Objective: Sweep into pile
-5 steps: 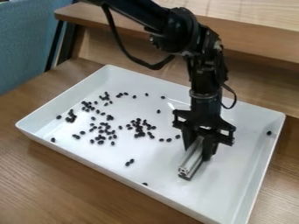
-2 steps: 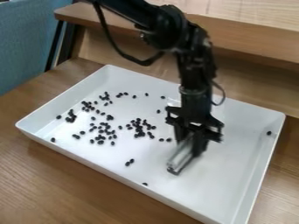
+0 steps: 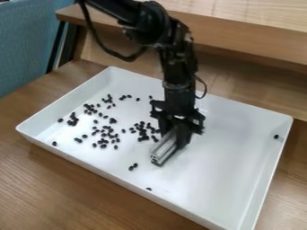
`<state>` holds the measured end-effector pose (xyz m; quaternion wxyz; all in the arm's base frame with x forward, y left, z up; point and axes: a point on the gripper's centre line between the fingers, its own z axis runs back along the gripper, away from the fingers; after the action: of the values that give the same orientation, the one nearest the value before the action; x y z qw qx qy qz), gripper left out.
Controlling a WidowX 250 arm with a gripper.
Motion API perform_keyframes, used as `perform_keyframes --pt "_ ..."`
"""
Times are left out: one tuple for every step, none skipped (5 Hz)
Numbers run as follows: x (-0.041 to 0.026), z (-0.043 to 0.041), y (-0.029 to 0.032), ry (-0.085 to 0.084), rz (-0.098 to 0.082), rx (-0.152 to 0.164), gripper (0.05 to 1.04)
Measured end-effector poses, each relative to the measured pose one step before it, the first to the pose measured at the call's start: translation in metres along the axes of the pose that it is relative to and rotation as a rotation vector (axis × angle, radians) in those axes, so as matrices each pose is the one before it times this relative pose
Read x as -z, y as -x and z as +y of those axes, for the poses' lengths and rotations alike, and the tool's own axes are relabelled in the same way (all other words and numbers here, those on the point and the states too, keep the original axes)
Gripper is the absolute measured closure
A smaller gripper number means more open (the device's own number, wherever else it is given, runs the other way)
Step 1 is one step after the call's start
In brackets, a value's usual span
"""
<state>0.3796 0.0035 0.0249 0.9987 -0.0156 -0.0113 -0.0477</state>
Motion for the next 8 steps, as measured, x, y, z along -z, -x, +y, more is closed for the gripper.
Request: perform_keyframes --pt "0.00322 0.01605 0.00549 -0.0259 -0.0080 -0.0180 0.681" --pt "0.00097 0.02249 0.00771 -0.0151 -0.0165 -0.0299 0.681" --pt "0.00102 0.02298 0.00701 -0.0054 -0.0098 -0.0168 0.682" --pt "0.00086 0.01469 0.00437 -0.0013 0.0051 -0.0291 0.682" --pt "-0.00048 0.01815 0.01135 -0.0033 0.0040 -0.0327 0.682" --pt "-0.00007 0.01283 0.00720 -0.0170 0.0293 0.0681 0.682" --pt "-0.00201 0.01088 0.00061 -0.0297 0.0439 0.1389 0.682" --pt "0.00086 0.01688 -0.00612 -0.0131 0.0065 0.1423 0.682"
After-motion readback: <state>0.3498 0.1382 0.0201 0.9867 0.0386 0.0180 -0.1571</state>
